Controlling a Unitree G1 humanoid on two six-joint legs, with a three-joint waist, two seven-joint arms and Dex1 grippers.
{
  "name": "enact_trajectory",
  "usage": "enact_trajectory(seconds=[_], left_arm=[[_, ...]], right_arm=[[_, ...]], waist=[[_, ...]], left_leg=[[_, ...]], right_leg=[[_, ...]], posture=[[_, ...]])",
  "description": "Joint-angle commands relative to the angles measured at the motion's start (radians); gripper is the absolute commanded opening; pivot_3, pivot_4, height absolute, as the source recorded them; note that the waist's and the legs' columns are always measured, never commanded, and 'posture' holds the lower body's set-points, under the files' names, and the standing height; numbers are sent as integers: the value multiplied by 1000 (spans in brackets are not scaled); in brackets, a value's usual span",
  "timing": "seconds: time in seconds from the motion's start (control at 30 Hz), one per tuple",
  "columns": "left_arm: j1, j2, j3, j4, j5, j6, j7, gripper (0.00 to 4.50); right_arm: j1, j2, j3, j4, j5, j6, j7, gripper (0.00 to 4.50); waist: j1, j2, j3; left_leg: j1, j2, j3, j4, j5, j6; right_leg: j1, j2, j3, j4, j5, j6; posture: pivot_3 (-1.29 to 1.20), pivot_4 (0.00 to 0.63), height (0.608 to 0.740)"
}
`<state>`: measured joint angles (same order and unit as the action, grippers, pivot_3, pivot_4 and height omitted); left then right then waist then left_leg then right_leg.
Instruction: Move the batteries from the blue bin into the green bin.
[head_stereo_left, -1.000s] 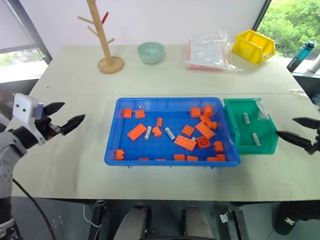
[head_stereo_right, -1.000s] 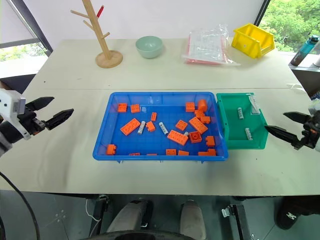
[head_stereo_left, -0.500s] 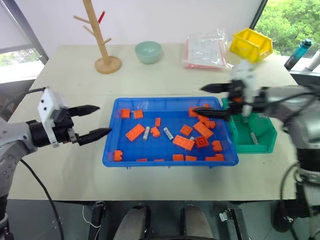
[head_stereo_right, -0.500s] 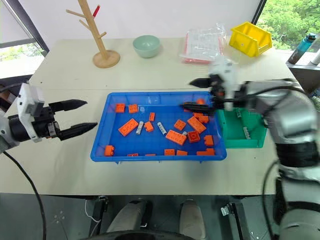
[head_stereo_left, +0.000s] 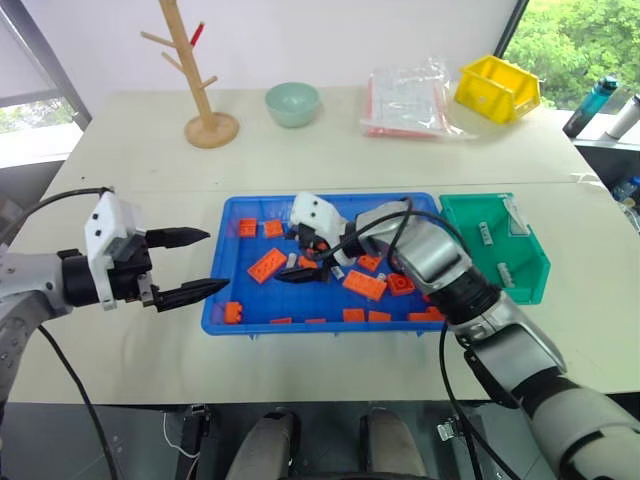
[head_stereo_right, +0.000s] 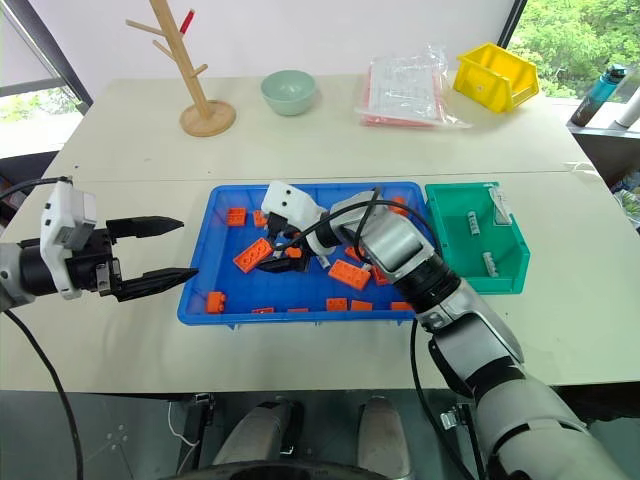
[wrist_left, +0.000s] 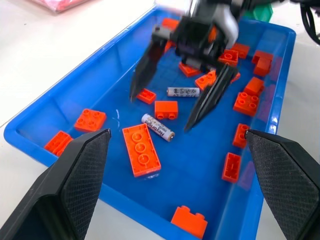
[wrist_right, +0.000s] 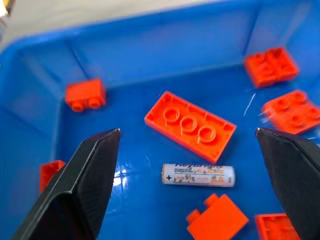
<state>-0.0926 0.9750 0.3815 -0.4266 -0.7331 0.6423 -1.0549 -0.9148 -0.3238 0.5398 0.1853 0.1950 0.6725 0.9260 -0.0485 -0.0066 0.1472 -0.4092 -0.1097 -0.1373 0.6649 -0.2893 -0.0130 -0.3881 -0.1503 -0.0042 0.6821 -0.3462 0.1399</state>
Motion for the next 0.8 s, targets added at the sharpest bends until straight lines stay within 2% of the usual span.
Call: enact_trajectory(seconds=[0.03, 0.43, 0.47, 0.5, 0.6, 0.67, 0.8], left_arm=[[-2, -4, 30, -34, -22, -2, 17, 4500], [-17, -3, 22, -37, -35, -3, 41, 4500], [-21, -3, 19, -34, -35, -4, 42, 4500], [-24, -3, 17, -33, -35, -4, 42, 4500], [-36, -6, 8, -24, -38, -2, 39, 4500], [-45, -9, -2, -16, -38, -1, 35, 4500], [-65, -26, -44, 11, -20, -18, 26, 4500]], right_arm=[[9, 19, 21, 34, -51, -60, 22, 4423], [23, 86, 18, 190, -167, -166, 12, 4423], [23, 91, 10, 193, -168, -169, 8, 3902], [24, 96, 1, 192, -166, -165, 4, 3632], [26, 101, -28, 159, -152, -139, 8, 2219], [30, 97, -59, 114, -132, -103, 14, 2240], [42, 41, -221, -69, -14, 69, 23, 2240]], waist=[[-2, 0, 0], [-23, 0, 0], [-23, 0, 0], [-23, 0, 0], [-21, 0, 0], [-21, 0, 0], [-19, 1, 0]], left_leg=[[0, 0, 0, 0, 0, 0], [0, 1, -1, -1, 1, -1], [0, 1, -1, -1, 1, -1], [0, 1, -1, -1, 1, -1], [0, 1, -1, -1, 1, -1], [0, 0, -1, -1, 1, -1], [0, 0, -1, -1, 1, -1]], right_leg=[[0, 0, 0, 0, 0, 0], [-1, 1, 0, 1, 0, 0], [-1, 1, 0, 1, 0, 0], [-1, 1, 0, 1, 0, 0], [-1, 1, 0, 1, 0, 0], [-1, 1, 0, 1, 0, 0], [-1, 0, 0, 1, 0, 0]], posture=[[0, 150, 726], [0, 150, 726], [0, 150, 726], [0, 150, 726], [0, 150, 726], [0, 150, 726], [0, 150, 726]])
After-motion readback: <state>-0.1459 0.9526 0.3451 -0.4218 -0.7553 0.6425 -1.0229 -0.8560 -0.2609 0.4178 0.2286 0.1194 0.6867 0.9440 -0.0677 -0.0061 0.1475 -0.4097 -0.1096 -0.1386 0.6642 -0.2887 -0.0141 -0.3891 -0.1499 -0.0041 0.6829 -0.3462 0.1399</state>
